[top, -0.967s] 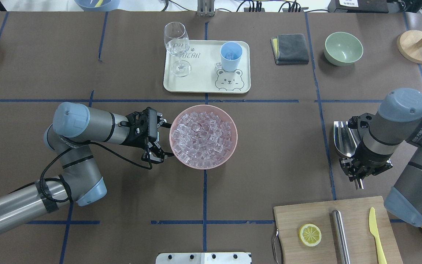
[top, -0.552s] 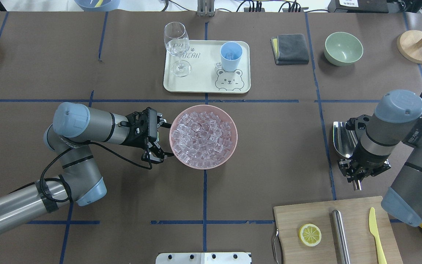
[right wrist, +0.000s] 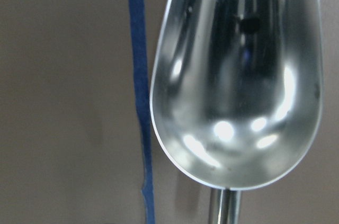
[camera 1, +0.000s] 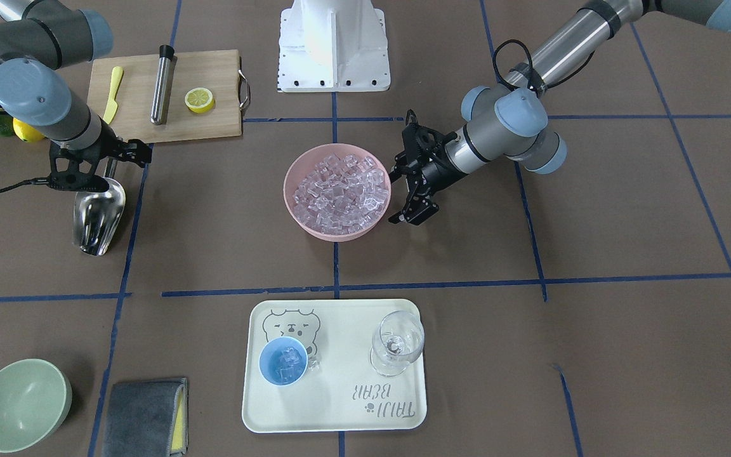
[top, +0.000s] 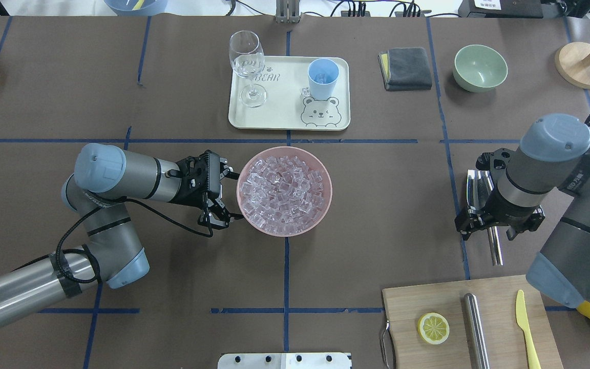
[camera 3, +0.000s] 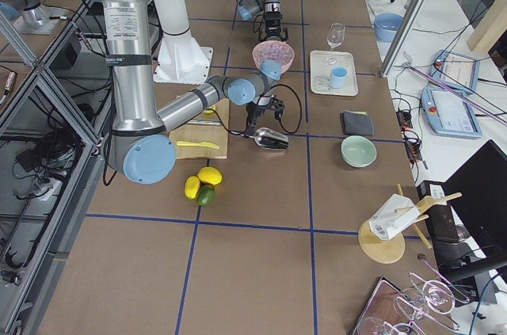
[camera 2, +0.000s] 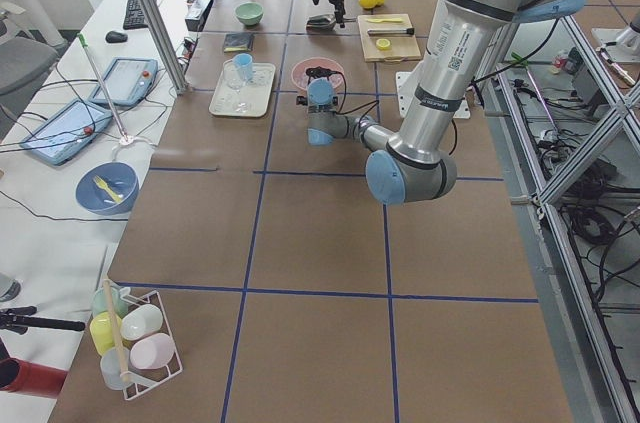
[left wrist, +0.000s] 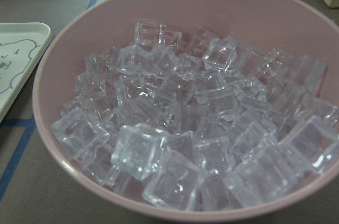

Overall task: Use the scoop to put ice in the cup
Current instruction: 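Lower the scoop onto the table and open the right gripper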

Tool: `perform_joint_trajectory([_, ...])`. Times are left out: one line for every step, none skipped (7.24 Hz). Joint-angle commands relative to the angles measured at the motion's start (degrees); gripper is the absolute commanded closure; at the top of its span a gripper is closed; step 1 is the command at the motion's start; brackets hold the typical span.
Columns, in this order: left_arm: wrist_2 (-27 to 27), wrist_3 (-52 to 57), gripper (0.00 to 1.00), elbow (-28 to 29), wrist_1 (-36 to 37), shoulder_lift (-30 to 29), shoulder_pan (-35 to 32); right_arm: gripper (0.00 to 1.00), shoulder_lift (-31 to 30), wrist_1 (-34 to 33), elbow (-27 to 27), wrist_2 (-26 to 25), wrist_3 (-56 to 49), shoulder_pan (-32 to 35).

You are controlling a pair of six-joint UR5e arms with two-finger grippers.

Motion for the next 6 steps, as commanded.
perform_joint_trajectory([0.0, -0.07, 0.0, -0.02, -0.09, 0.0, -0.07, 0.0, 2.15, 0.09, 1.23, -2.65, -1.94, 6.63])
perform_joint_trajectory([0.0, -0.07, 0.0, -0.19, -0.17, 0.0, -0.07, 0.0, 2.42, 0.0, 0.98, -2.23, -10.21, 11.19])
perform_joint_trajectory([0.0, -0.15, 0.0, -0.46, -0.26, 0.18, -0.16, 0.0, 1.81, -0.7, 0.54, -2.14, -18.91, 15.5])
perform_joint_trajectory([-0.09, -0.15, 0.0, -1.16, -0.18, 0.87, -0.24, 0.0, 0.15, -0.7, -1.9, -1.87, -29.0, 20.94])
perform_joint_trajectory([-0.17, 0.02, 0.0, -1.34, -0.18, 1.14, -0.51, 0.0, -0.48, -0.53, -6.53, -1.87, -40.16, 26.65])
perform_joint_trajectory([-0.44, 0.11, 0.0, -1.34, -0.18, 1.23, -0.94, 0.0, -0.74, -0.53, -10.76, -1.7, -49.67, 32.54])
